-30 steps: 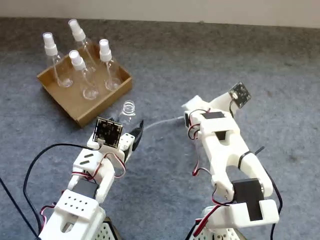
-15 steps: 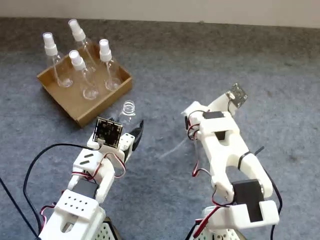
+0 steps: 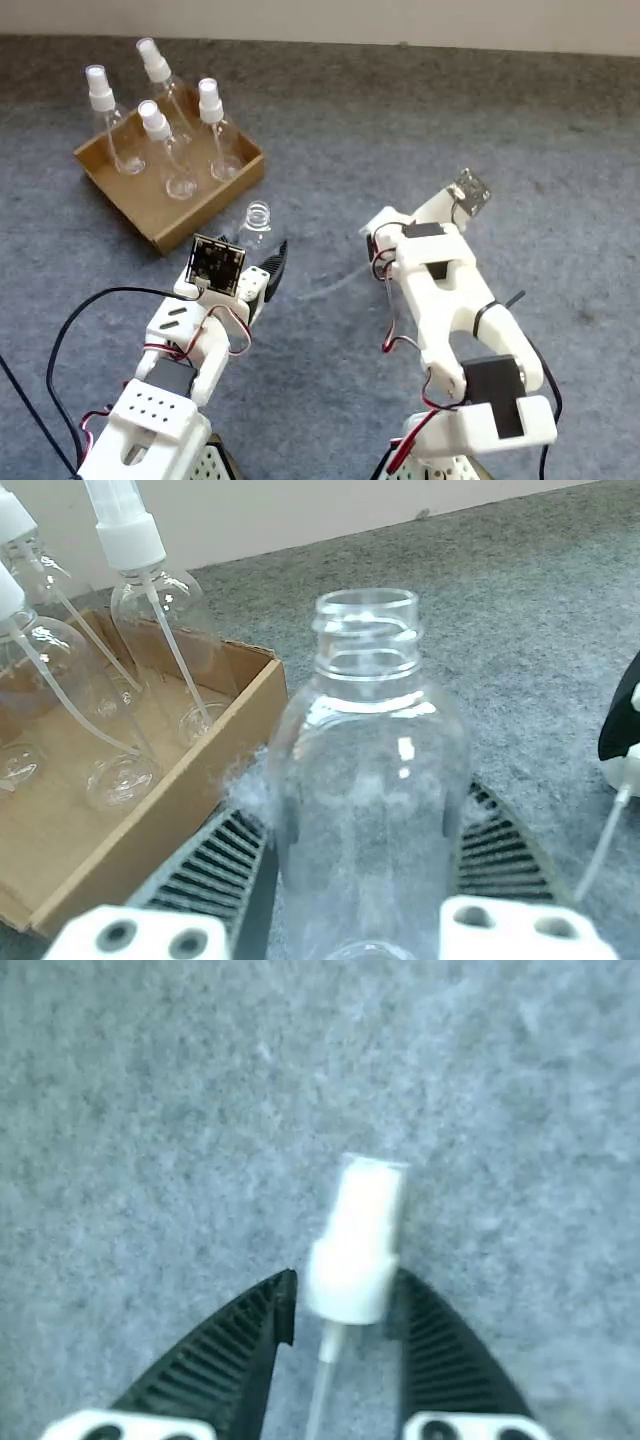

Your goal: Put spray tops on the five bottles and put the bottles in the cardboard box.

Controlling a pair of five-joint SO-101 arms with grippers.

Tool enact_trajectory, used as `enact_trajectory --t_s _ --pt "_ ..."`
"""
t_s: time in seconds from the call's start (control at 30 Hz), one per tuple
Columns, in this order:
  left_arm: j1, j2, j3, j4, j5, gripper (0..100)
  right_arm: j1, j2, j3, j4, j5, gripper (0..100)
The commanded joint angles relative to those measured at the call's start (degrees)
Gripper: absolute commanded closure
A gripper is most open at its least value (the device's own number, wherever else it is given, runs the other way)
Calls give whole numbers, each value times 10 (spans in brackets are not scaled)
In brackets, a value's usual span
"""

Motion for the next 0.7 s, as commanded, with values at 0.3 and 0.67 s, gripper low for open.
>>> enact_trajectory --t_s 0.3,0.67 --pt "2 -11 14 4 -4 919 4 92 -71 7 10 968" --pt "7 -11 14 4 -4 919 5 -96 -58 15 267 968"
